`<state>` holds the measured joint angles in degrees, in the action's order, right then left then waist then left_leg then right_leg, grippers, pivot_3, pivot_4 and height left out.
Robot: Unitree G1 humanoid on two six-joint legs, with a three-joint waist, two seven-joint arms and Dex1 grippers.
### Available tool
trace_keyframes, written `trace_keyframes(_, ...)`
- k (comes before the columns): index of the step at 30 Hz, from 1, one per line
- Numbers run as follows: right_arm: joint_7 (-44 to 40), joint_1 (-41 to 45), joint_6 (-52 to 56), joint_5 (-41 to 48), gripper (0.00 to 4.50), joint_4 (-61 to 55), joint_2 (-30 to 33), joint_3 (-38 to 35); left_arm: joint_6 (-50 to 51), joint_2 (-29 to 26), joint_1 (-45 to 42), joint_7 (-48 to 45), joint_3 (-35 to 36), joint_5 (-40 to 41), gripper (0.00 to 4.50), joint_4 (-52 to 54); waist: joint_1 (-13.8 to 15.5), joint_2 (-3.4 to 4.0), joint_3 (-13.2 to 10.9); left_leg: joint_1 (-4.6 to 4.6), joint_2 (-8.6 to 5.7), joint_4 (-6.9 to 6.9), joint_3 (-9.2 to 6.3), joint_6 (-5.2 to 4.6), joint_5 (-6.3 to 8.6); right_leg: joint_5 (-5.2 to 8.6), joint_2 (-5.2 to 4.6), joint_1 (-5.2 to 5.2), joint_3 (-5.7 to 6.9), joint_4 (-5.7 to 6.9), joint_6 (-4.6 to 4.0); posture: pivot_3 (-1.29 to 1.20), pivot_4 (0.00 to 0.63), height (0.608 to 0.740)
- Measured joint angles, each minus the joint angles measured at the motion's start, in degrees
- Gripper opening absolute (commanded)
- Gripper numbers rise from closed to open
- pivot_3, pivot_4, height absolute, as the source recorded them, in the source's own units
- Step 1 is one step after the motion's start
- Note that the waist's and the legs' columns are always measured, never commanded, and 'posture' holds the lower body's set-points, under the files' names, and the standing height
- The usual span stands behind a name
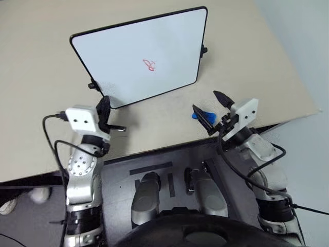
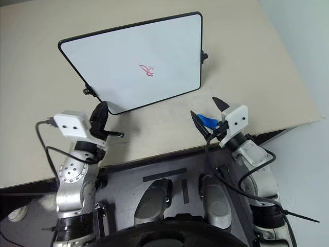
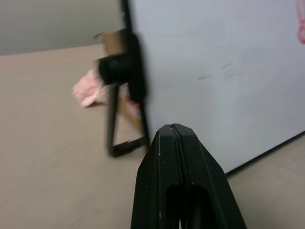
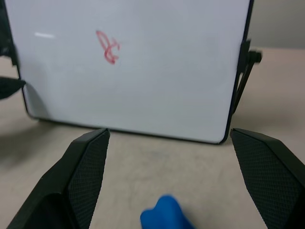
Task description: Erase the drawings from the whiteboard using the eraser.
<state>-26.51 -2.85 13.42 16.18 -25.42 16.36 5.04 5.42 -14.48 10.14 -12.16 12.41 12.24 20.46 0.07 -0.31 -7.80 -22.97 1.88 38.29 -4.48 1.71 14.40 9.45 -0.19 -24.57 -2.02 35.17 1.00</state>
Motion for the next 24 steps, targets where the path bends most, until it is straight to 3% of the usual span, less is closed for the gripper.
trace_keyframes(13, -1.7, 2.2, -0.9, 0.4, 4.28, 2.4, -0.9, 2.1, 1.0, 1.4, 6.4, 1.2, 0.5, -0.3, 0.0, 4.9, 0.1, -0.02, 0.0, 0.05, 0.0, -0.01, 0.01, -0.04, 0.22, 0.16, -0.02, 0.01, 0.0, 0.04, -0.16, 0.0, 0.15, 0.74)
trace_keyframes(24, -7.5, 4.4, -1.0, 0.3, 4.28, 5.0, 3.7, 3.1, -0.2, 3.0, 10.8, 0.4, -2.4, -1.4, 0.0, 8.3, 0.2, -0.03, 0.0, 0.06, 0.0, 0.0, 0.01, -0.03, 0.18, 0.2, -0.03, 0.02, 0.0, 0.08, -0.08, 0.0, 0.15, 0.74)
